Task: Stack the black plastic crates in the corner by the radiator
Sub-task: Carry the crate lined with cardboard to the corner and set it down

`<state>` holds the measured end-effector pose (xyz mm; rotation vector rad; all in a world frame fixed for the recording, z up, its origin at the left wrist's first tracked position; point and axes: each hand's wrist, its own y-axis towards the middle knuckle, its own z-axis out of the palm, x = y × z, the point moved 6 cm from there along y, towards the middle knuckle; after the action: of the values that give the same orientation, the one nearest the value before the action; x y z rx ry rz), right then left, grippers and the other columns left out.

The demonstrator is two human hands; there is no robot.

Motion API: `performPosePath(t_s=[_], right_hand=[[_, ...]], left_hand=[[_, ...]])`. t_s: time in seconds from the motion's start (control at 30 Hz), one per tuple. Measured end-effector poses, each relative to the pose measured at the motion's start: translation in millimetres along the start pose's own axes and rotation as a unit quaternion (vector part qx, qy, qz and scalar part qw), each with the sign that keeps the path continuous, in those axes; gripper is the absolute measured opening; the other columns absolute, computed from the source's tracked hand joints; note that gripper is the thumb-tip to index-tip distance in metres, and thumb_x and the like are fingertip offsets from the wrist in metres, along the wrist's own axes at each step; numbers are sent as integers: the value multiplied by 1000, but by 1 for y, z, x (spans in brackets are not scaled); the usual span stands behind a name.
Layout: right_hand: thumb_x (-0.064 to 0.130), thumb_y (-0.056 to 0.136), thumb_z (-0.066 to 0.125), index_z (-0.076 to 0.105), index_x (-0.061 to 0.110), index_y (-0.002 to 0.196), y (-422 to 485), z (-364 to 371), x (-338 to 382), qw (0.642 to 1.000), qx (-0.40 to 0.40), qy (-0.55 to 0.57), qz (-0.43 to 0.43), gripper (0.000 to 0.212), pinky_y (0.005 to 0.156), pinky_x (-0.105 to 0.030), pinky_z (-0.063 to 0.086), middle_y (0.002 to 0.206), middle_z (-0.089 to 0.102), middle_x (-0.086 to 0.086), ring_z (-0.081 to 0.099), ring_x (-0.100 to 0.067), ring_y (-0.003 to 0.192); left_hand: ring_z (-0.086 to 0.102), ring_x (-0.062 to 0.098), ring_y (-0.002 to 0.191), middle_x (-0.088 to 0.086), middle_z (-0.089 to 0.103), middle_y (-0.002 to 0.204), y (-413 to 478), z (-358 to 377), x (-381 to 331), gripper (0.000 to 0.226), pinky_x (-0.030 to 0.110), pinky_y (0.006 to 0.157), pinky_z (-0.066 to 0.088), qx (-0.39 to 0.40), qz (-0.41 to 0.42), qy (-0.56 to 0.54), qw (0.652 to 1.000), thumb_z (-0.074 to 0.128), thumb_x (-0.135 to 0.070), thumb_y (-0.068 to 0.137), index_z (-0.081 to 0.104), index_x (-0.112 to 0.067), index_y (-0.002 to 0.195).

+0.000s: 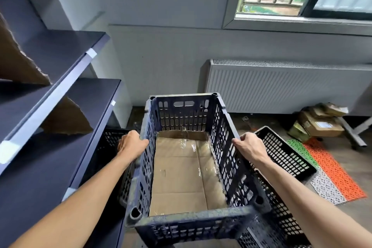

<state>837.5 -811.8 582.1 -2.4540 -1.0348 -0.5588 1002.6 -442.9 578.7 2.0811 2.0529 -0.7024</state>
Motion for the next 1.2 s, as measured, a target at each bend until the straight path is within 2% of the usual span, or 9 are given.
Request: performPosePath(t_s=[0.17,0.23,0.27,0.33,0.5,0.87,0.97,1.1,1.2], right_hand=[[41,81,58,66,14,75,35,7,21,1000,-11,7,27,29,65,-31,50,73,70,-5,65,-24,69],[43,80,57,64,17,78,49,8,30,999,-17,9,37,27,70,-34,53,75,69,-4,65,-24,73],[44,80,57,64,18,79,58,9,34,999,-17,11,37,27,72,-35,54,76,70,-4,65,-24,74],[43,80,57,65,18,80,76,10,44,999,-16,14,35,26,74,-36,54,78,70,-4,66,-25,75],[41,81,59,64,17,81,137,19,65,999,-7,10,34,24,73,-34,51,82,70,-8,66,-29,81],[43,77,57,66,14,77,324,38,122,997,80,-19,-15,30,68,-33,54,74,71,-4,66,-23,71],[41,77,56,65,9,72,365,37,144,995,91,-30,-34,33,66,-35,55,69,70,-6,67,-26,69],[44,74,52,60,10,78,413,44,168,993,93,-55,-46,35,67,-36,53,79,69,-9,65,-29,76],[38,80,54,59,10,86,446,57,195,990,101,-77,-66,29,71,-35,51,87,67,-12,64,-32,83]], left_hand=[[66,38,80,19,66,80,59,-9,-19,33,38,65,53,11,25,10,1000,63,-30,78,40,-15,59],[65,37,73,17,59,64,77,-12,-26,36,36,56,49,15,30,5,999,62,-28,79,36,-16,57],[61,35,64,12,50,54,88,-13,-29,36,32,49,39,14,31,2,999,62,-26,79,35,-16,57],[48,28,53,2,39,52,107,-15,-33,36,29,47,27,8,35,0,999,62,-25,80,36,-15,57],[42,25,52,0,37,52,160,-11,-47,36,28,48,27,0,24,12,1000,62,-26,80,36,-15,58],[38,22,50,1,37,56,282,1,-92,35,28,48,26,-7,-65,22,998,61,-26,81,33,-16,62],[44,23,53,2,43,59,307,1,-101,32,28,49,30,-11,-90,16,996,61,-28,82,37,-15,64],[45,24,57,1,43,62,345,6,-105,33,28,49,30,-14,-123,7,992,60,-30,83,36,-16,65],[46,23,56,2,47,62,378,16,-101,31,26,48,31,-10,-146,9,989,60,-30,85,40,-14,67]])
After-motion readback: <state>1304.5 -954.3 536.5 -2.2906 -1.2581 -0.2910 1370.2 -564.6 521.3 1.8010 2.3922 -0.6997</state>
